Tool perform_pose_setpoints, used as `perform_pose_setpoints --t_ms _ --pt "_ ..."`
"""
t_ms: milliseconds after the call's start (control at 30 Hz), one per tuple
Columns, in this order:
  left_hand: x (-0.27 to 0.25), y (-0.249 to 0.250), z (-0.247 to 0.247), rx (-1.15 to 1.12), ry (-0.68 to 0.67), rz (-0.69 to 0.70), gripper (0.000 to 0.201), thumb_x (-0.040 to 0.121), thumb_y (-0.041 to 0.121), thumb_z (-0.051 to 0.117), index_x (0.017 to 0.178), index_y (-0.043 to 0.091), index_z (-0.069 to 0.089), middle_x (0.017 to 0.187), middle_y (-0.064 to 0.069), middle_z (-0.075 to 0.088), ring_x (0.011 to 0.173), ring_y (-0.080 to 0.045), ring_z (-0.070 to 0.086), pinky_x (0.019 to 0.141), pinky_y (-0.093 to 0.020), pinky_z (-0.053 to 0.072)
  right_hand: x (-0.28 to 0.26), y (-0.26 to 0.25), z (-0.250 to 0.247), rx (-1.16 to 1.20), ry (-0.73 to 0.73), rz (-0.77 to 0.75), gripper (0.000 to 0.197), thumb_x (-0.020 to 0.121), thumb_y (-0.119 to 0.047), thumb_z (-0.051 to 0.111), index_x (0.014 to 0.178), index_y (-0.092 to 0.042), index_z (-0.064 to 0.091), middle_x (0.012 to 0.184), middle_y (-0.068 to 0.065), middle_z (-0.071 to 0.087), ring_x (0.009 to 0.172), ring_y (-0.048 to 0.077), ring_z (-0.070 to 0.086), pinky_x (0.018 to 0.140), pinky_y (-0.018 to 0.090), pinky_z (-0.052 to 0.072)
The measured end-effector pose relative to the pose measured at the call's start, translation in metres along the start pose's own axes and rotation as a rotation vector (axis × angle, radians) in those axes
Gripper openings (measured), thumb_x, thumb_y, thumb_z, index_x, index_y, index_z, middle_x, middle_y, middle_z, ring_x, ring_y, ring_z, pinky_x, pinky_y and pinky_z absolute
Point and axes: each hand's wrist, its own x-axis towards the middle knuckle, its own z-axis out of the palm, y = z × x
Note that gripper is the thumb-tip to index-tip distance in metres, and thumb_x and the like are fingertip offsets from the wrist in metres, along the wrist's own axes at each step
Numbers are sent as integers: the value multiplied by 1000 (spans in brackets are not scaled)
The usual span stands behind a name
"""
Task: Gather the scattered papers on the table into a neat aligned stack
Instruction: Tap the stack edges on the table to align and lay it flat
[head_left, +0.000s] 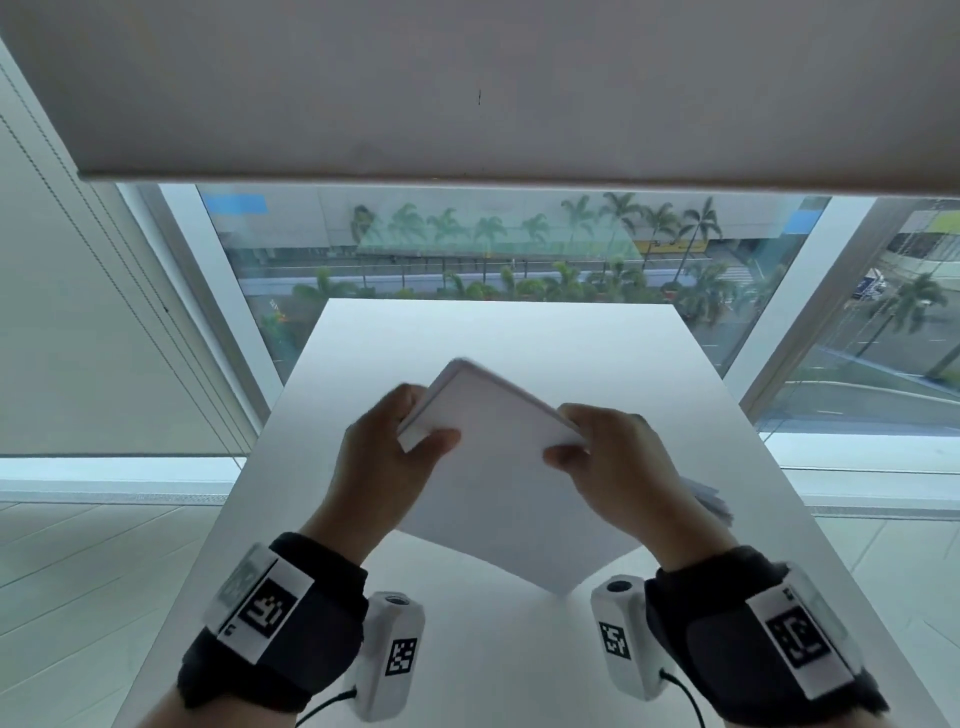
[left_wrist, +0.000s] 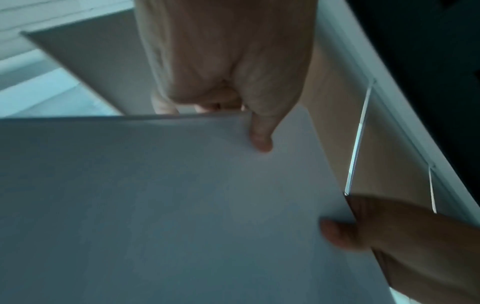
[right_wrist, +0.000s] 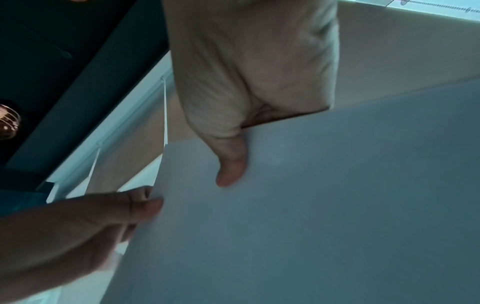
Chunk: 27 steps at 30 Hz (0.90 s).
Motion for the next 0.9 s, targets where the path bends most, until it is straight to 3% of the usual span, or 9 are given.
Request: perform_pose_setpoints --t_ms 100,167,267,367,467,567,667,800,900 --pt "7 0 -15 167 275 15 68 64 34 78 124 25 47 114 6 57 111 -14 48 101 -31 36 4 18 2 162 88 63 10 78 -17 67 71 -15 61 59 3 58 68 28 53 56 31 35" --pt "8 -13 -25 222 375 -65 102 61 35 83 144 21 25 146 -6 35 136 -23 29 114 -44 21 5 33 5 318 162 118 5 77 -10 70 79 -7 66 70 12 66 68 28 58 56 29 38" --pt "8 -33 -20 -134 206 -216 123 55 36 84 149 23 5 153 -9 29 141 -21 29 115 -44 24 4 56 18 688 215 196 20 77 2 68 71 -17 65 62 -7 69 62 11 59 54 14 43" --pt "3 -36 -2 -533 -82 -238 72 53 34 75 120 17 54 108 9 72 100 -3 65 89 -31 49 0 70 40 947 196 222 29 79 11 62 77 -18 67 63 -12 72 61 2 62 68 23 50" --pt "2 -38 10 -486 -111 -211 22 64 21 67 86 24 66 73 19 74 70 4 66 69 -14 52 -4 81 57 1067 164 246 29 82 13 57 82 -14 68 70 -7 74 67 9 65 71 27 51" --pt "-3 -45 15 -501 -125 -235 19 66 16 64 84 22 66 70 19 74 66 6 65 65 -9 51 -9 90 71 1110 101 279 21 80 8 61 87 -11 69 75 -4 75 72 10 66 75 28 50" --pt "-9 -52 18 -523 -146 -262 20 76 3 68 89 18 66 72 17 75 69 6 66 64 -8 51 -12 94 77 1158 73 286 31 64 -28 81 89 -12 70 82 -2 76 76 10 68 75 27 53" --pt "-7 -57 18 -533 -165 -258 20 71 9 69 90 16 66 73 16 75 70 5 67 65 -9 52 -6 91 66 1141 84 221 26 80 7 62 92 -15 67 84 -3 76 78 10 68 75 29 49" --pt "-6 -57 16 -533 -183 -273 22 66 11 68 88 17 67 73 16 75 70 4 67 65 -9 52 -2 81 50 1066 148 113 33 74 1 69 100 -17 63 94 -2 72 86 14 65 78 35 48"
